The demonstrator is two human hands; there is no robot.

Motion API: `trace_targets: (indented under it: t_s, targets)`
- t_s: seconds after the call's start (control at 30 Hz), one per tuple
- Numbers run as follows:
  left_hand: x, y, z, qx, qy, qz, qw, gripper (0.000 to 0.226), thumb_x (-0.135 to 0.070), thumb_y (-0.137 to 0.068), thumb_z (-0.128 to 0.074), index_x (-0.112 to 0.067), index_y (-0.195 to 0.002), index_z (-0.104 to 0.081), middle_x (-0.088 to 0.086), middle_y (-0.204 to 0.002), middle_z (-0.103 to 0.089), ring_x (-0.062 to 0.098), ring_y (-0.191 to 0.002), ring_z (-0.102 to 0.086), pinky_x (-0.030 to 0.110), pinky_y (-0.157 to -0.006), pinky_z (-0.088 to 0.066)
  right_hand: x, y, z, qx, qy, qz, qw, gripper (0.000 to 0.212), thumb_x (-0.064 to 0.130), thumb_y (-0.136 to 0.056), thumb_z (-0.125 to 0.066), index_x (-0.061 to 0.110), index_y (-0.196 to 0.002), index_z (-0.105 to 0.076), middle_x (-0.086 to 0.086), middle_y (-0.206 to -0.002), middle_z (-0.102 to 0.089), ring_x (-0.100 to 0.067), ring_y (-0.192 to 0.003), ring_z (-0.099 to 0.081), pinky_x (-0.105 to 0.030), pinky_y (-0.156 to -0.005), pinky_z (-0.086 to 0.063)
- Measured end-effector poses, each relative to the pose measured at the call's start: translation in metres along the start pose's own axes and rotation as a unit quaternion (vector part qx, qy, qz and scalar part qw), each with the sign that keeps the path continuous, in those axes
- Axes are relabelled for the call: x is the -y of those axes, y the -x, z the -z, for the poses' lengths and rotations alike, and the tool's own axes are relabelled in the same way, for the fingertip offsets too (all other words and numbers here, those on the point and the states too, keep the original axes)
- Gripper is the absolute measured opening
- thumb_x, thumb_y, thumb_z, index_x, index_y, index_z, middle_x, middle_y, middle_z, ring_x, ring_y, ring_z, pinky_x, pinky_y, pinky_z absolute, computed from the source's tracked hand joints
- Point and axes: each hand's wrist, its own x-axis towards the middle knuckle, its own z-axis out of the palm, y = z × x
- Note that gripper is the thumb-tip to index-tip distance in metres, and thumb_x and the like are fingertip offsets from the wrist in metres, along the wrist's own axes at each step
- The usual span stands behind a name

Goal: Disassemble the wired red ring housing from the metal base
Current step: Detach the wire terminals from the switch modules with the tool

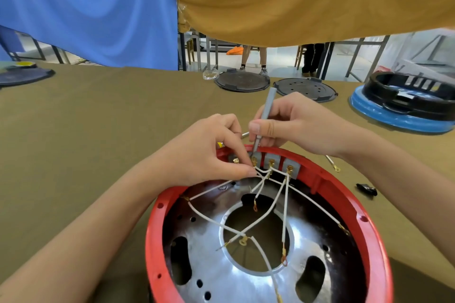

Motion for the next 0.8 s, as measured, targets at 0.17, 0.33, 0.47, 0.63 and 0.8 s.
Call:
trace_targets:
  t_s: [0.17,0.33,0.47,0.63,0.8]
  targets:
    - [0.002,0.000,0.000,0.006,0.006,-0.012,1.000,0.007,-0.042,-0.074,-0.080,-0.035,-0.073,-0.078,-0.018,-0.076,-0.046,0.009,-0.085,-0.048,0.014,-0.075,-0.033,0.000,-0.001,0.002,0.001,-0.001,-0.014,1.000,0.034,0.043,-0.080,-0.064,0.011,-0.088,-0.073,0.001,-0.072,-0.071,-0.007,-0.065,-0.067,-0.018,-0.064,-0.056]
    - [0.003,-0.001,0.000,0.010,0.014,-0.008,1.000,0.009,-0.045,-0.073,-0.079,-0.036,-0.074,-0.078,-0.018,-0.076,-0.047,0.011,-0.087,-0.049,0.020,-0.079,-0.037,0.000,0.001,0.001,0.000,0.002,0.010,1.000,0.021,0.038,-0.082,-0.066,0.018,-0.085,-0.072,0.005,-0.071,-0.070,-0.008,-0.068,-0.068,-0.022,-0.066,-0.058]
    - [0.003,-0.001,0.000,0.010,0.014,-0.010,1.000,0.011,-0.047,-0.073,-0.078,-0.036,-0.074,-0.078,-0.016,-0.076,-0.048,0.011,-0.088,-0.049,0.020,-0.079,-0.038,-0.001,-0.001,0.000,0.000,-0.014,-0.002,1.000,0.024,0.040,-0.080,-0.065,0.018,-0.085,-0.073,-0.003,-0.075,-0.072,-0.008,-0.067,-0.067,-0.019,-0.065,-0.057]
    - [0.003,-0.001,0.000,0.014,0.019,-0.011,1.000,0.008,-0.042,-0.075,-0.080,-0.035,-0.075,-0.079,-0.015,-0.076,-0.047,0.011,-0.086,-0.048,0.019,-0.078,-0.037,-0.004,-0.013,0.003,0.039,-0.038,-0.082,0.995,0.034,0.048,-0.081,-0.066,0.015,-0.082,-0.074,0.001,-0.068,-0.068,-0.007,-0.065,-0.064,-0.018,-0.064,-0.056]
    - [0.004,-0.001,0.000,0.021,0.025,-0.024,0.999,0.005,-0.039,-0.076,-0.081,-0.035,-0.076,-0.079,-0.015,-0.075,-0.045,0.011,-0.085,-0.046,0.015,-0.078,-0.035,-0.007,-0.021,0.006,0.099,-0.078,-0.129,0.984,0.031,0.044,-0.085,-0.067,0.014,-0.083,-0.073,0.003,-0.070,-0.066,-0.008,-0.066,-0.060,-0.018,-0.063,-0.052]
